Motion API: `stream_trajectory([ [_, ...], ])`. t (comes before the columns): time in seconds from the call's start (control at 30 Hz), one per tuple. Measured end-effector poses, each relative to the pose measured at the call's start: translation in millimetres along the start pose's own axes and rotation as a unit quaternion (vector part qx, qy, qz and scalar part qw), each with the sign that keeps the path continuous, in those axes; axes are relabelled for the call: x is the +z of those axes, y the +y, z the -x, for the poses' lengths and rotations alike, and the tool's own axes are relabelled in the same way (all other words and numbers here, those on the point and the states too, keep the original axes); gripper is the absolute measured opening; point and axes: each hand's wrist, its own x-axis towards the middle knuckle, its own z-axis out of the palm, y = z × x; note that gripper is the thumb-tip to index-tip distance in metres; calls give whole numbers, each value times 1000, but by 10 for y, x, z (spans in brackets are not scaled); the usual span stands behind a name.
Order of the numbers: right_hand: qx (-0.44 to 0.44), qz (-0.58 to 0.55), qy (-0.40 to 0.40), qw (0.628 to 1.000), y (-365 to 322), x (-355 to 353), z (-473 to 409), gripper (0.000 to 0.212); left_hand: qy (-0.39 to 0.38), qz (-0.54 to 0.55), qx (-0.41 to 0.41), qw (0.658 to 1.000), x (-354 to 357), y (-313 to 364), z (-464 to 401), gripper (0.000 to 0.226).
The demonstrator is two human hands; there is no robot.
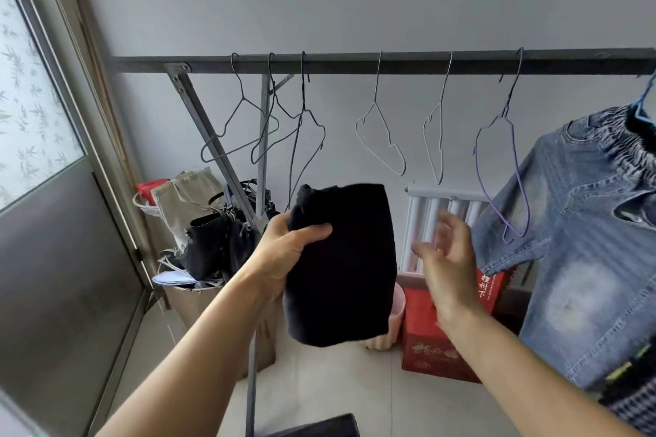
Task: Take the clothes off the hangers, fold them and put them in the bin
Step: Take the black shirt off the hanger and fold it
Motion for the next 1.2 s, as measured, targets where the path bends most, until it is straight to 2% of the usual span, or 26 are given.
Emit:
stream_trajectory([
  [0.03, -86, 38, -54, 994, -77, 20, -15, 52, -14, -34, 6, 999, -5, 7, 6, 16],
  [0.1, -191, 136, -169, 957, -241, 91, -53, 51, -52, -82, 16, 995, 24, 8, 29, 17],
  [0.2, -228, 286, -277, 889, -406, 236, -175, 61, -123, -110, 30, 986, 110, -4, 97, 19],
  [0.23, -231, 311, -304, 870, -425, 273, -198, 54, -143, -113, 32, 983, 137, -9, 122, 20],
  [0.33, -294, 332, -300, 845, -406, 312, -196, 17, -158, -98, 31, 982, 196, 1, 175, 25],
  [0.4, -335, 335, -256, 843, -380, 324, -187, 15, -145, -71, 14, 987, 185, 14, 180, 43],
  [0.43, -335, 320, -234, 855, -372, 329, -201, 17, -148, -60, -1, 987, 168, 23, 183, 52],
  [0.5, -305, 281, -189, 890, -366, 350, -263, 22, -189, -69, -29, 979, 111, 24, 214, 54],
  [0.6, -257, 250, -143, 923, -401, 364, -398, 37, -240, -100, -62, 964, 24, -59, 296, 42],
  [0.7, -214, 278, -139, 926, -436, 380, -481, 52, -240, -74, -85, 964, -69, -185, 342, 43],
  [0.8, -147, 307, -143, 929, -377, 449, -548, 58, -253, 1, -92, 963, -150, -274, 360, 42],
  [0.93, -50, 338, -160, 926, -133, 499, -643, 48, -246, 92, -89, 961, -299, -366, 375, 35],
  [0.97, 5, 308, -166, 937, -36, 472, -657, 44, -241, 105, -87, 961, -349, -384, 381, 34],
  [1.03, 165, 171, -192, 952, 171, 367, -561, 47, -221, 131, -85, 963, -472, -444, 394, 34],
  [1.1, 309, -5, -210, 928, 530, 248, -394, 61, -195, 164, -88, 963, -578, -506, 409, 38],
  [1.17, 388, -95, -227, 888, 1015, 284, -97, 69, -175, 200, -88, 960, -672, -570, 412, 38],
  [1.2, 411, -126, -230, 873, 1175, 354, 86, 66, -165, 213, -94, 958, -718, -598, 406, 37],
])
